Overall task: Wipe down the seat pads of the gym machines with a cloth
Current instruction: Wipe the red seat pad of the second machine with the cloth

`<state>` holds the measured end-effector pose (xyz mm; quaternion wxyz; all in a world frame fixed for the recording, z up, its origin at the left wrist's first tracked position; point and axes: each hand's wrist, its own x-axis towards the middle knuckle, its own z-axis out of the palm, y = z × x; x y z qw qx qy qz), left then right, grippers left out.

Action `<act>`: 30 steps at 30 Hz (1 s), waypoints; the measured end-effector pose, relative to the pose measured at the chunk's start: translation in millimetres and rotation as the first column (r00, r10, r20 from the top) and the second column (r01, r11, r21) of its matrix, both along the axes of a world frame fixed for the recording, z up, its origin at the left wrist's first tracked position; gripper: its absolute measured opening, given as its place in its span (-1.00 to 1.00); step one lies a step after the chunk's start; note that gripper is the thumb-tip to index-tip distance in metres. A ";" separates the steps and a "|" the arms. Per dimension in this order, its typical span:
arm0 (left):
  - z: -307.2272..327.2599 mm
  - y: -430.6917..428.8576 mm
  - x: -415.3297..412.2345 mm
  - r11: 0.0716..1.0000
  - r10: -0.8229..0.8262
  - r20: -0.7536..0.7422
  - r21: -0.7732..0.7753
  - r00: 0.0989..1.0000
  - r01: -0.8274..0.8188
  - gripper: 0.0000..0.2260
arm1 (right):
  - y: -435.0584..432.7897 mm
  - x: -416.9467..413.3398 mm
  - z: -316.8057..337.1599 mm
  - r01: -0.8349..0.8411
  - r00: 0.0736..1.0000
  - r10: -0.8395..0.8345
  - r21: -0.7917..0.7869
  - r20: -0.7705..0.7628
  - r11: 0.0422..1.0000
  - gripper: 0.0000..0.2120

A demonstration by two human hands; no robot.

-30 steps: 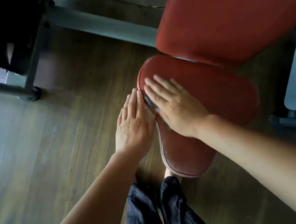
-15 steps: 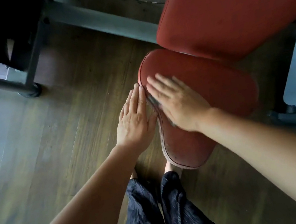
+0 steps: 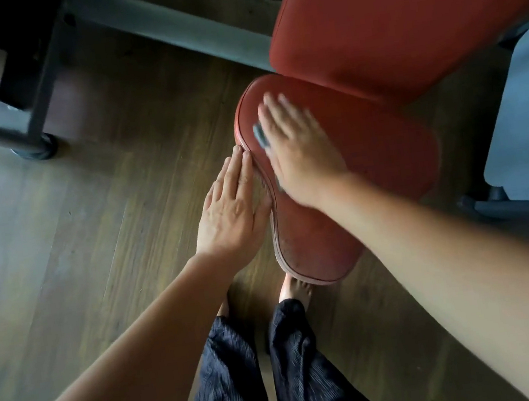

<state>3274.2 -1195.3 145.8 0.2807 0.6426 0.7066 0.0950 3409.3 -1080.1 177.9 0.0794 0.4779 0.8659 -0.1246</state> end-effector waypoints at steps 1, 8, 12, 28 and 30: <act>-0.5 -2.7 0.3 1.000 0.000 0.007 -0.006 1.000 0.000 -0.35 | 12.6 -6.7 -1.9 0.054 0.999 -0.054 0.003 0.009 0.999 -0.41; -1.1 -9.9 -3.9 0.999 -0.036 0.045 -0.007 0.998 0.036 -0.35 | -108.7 18.8 24.6 0.133 0.990 -0.131 -0.053 0.043 0.990 -0.41; -1.3 -13.4 -10.0 0.995 -0.096 0.047 0.007 0.994 0.096 -0.34 | -87.7 14.6 18.2 0.125 0.991 -0.122 -0.058 0.060 0.990 -0.41; -3.1 -19.7 -8.4 0.993 -0.120 0.041 0.020 0.992 0.119 -0.36 | -64.9 0.5 5.5 0.400 0.912 -0.403 0.050 0.075 0.915 -0.40; -0.5 -21.2 -6.6 0.993 -0.114 0.042 0.021 0.993 0.113 -0.37 | -118.6 6.1 16.5 0.352 0.932 -0.354 0.035 0.078 0.935 -0.40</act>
